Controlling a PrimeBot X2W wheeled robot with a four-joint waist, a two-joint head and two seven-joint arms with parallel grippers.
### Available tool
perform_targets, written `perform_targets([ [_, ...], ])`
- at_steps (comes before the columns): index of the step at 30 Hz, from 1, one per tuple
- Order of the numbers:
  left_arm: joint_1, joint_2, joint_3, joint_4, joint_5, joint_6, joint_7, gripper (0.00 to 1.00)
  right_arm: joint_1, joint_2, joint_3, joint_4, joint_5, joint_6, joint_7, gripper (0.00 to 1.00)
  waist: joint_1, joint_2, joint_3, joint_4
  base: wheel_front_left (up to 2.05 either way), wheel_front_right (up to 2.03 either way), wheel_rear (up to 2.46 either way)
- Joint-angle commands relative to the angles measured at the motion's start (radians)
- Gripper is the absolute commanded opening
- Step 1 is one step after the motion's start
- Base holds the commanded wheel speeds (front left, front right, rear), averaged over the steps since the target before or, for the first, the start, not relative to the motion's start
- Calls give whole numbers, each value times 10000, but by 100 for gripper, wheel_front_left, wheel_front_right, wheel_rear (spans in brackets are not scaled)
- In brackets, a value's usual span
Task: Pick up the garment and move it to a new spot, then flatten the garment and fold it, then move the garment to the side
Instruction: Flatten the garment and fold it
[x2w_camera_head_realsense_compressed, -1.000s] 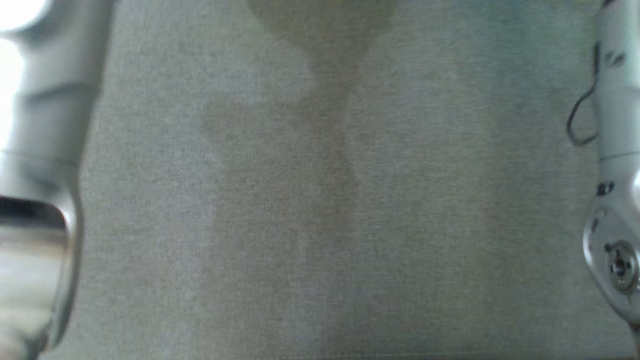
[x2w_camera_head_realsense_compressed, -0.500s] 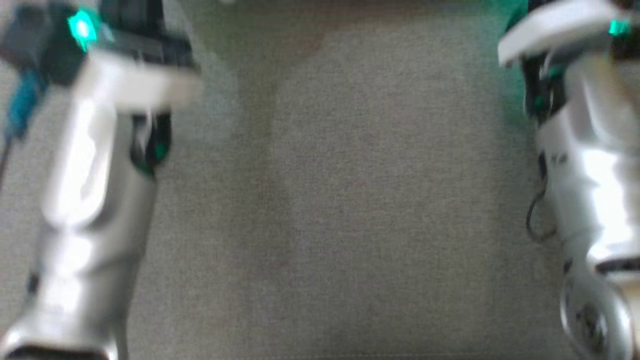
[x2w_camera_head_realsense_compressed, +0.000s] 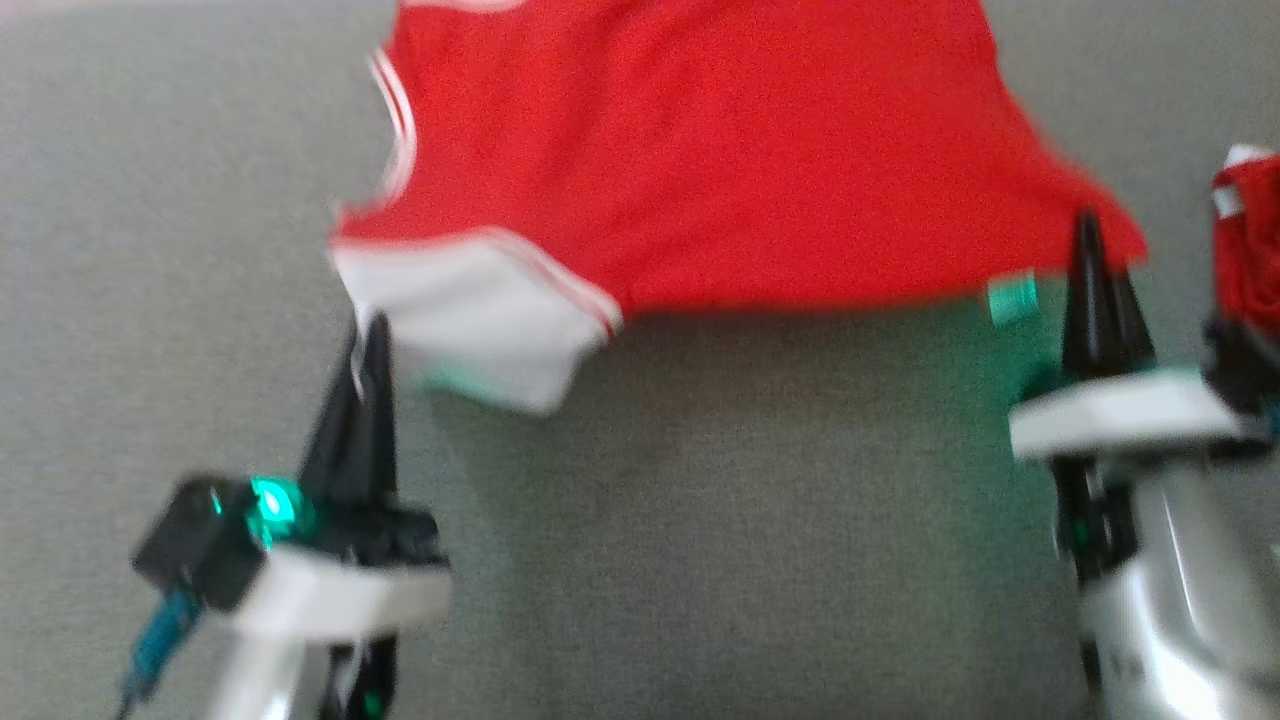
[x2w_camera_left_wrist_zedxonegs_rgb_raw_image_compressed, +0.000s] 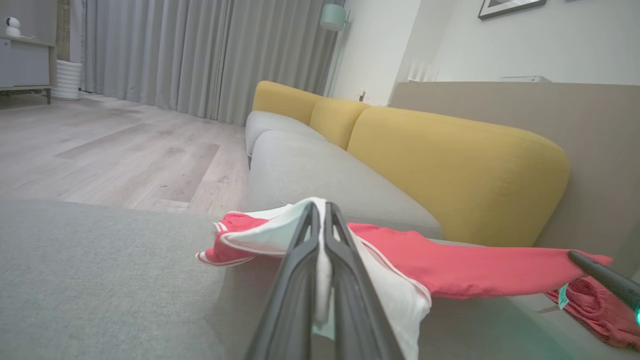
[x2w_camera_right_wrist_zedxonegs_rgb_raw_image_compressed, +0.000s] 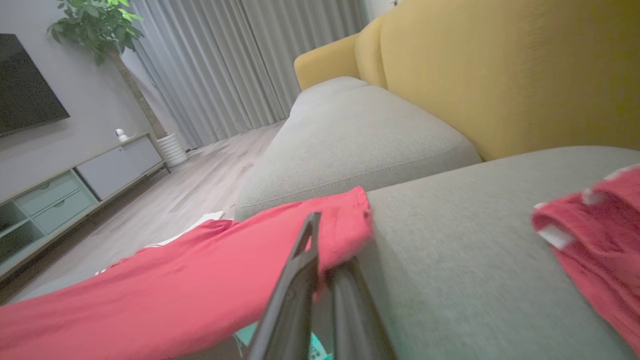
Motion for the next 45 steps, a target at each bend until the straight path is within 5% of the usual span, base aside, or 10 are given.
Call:
perform_targets([
  [1, 55, 174, 236, -535, -7, 48, -3, 0, 271, 136, 142, -649, 87, 67, 99, 0, 4, -1, -673, 188, 0, 0, 0],
  [9, 2598, 561, -62, -2526, 55, 596, 956, 0, 4092, 138, -361, -4232, 477, 67, 1765, 0, 4, -1, -1580, 464, 0, 0, 0],
  [14, 3549, 736, -225, -3101, -11, 826, 1572, 0, 5407, 138, -492, -5268, 755, 67, 2619, 0, 4, -1, -1608, 451, 0, 0, 0],
  [26, 2529, 800, -622, -1666, -136, 628, 2410, 0, 4702, 139, -557, -4166, 577, 67, 3816, 0, 4, -1, -1213, 343, 0, 0, 0],
  [45, -2518, 882, -1151, 1824, 178, 51, 2394, 0, 1548, 139, -1072, -1773, 643, 67, 4457, 0, 4, -1, -672, 281, 0, 0, 0],
])
